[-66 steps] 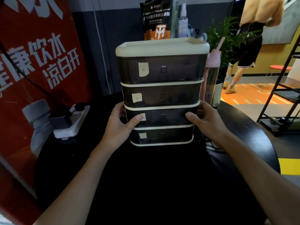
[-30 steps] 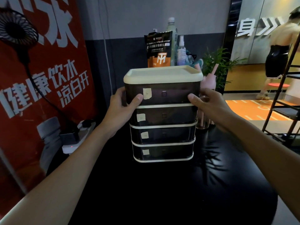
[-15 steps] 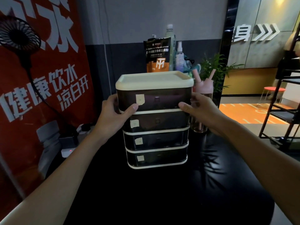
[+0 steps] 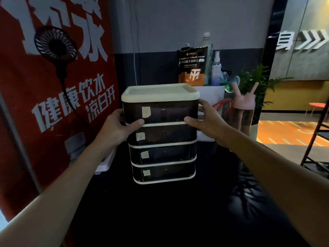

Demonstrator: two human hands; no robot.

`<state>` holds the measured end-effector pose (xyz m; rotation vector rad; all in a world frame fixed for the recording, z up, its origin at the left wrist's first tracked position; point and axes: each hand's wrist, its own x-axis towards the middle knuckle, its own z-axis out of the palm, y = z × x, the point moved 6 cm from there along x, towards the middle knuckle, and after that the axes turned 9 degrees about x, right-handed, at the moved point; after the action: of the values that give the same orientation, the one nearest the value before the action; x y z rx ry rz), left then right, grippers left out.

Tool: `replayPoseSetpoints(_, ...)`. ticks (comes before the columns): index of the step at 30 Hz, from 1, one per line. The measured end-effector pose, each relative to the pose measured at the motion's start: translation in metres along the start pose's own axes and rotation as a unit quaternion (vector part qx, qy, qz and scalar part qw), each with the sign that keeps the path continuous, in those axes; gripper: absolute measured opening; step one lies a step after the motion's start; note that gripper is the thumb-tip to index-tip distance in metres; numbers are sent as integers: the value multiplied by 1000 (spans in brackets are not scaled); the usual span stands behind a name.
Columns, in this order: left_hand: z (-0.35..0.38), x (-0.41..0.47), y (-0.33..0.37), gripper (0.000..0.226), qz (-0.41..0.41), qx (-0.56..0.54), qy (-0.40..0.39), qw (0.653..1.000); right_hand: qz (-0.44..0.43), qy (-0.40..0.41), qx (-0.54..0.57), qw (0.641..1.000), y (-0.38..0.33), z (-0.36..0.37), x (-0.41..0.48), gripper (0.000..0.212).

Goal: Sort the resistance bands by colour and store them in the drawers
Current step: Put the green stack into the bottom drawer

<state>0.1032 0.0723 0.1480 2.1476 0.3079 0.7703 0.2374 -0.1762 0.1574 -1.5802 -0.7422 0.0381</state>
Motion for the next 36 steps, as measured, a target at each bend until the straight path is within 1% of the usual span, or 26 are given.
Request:
replayPoseSetpoints(4, -6, 21, -14, 80, -38, -19, -14, 999, 9, -4, -5, 1000, 8, 15, 28, 72)
replayPoseSetpoints(6, -5, 34, -20, 80, -48, -25, -24, 998, 24, -8, -3, 1000, 16, 20, 46, 74)
replayPoseSetpoints(10, 0, 66, -33, 57, -63, -29, -29, 997, 27, -4, 1, 1000, 32, 27, 77, 72)
replayPoseSetpoints(12, 2, 78, -37, 51, -61, -18, -31, 998, 26, -6, 1, 1000, 38, 30, 91, 71)
replayPoseSetpoints(17, 11, 109, -49, 64, -73, -8, -27, 997, 27, 4, 1, 1000, 53, 33, 124, 71)
replayPoseSetpoints(22, 21, 132, -55, 65, -75, -4, -19, 997, 29, 10, 4, 1000, 65, 35, 147, 68)
replayPoseSetpoints(24, 25, 139, -55, 66, -82, -3, -19, 996, 30, 25, -10, 999, 66, 36, 154, 66)
replayPoseSetpoints(27, 33, 146, -54, 66, -93, -7, -11, 996, 28, 75, -57, 995, 66, 33, 158, 64)
replayPoseSetpoints(30, 37, 146, -59, 67, -97, -28, 18, 995, 22, 86, -54, 995, 71, 33, 155, 72)
replayPoseSetpoints(33, 38, 150, -63, 67, -94, -29, 28, 995, 23, 118, -69, 990, 74, 31, 152, 70)
replayPoseSetpoints(36, 40, 156, -63, 63, -81, -11, 30, 996, 30, 123, -76, 989, 76, 34, 156, 68)
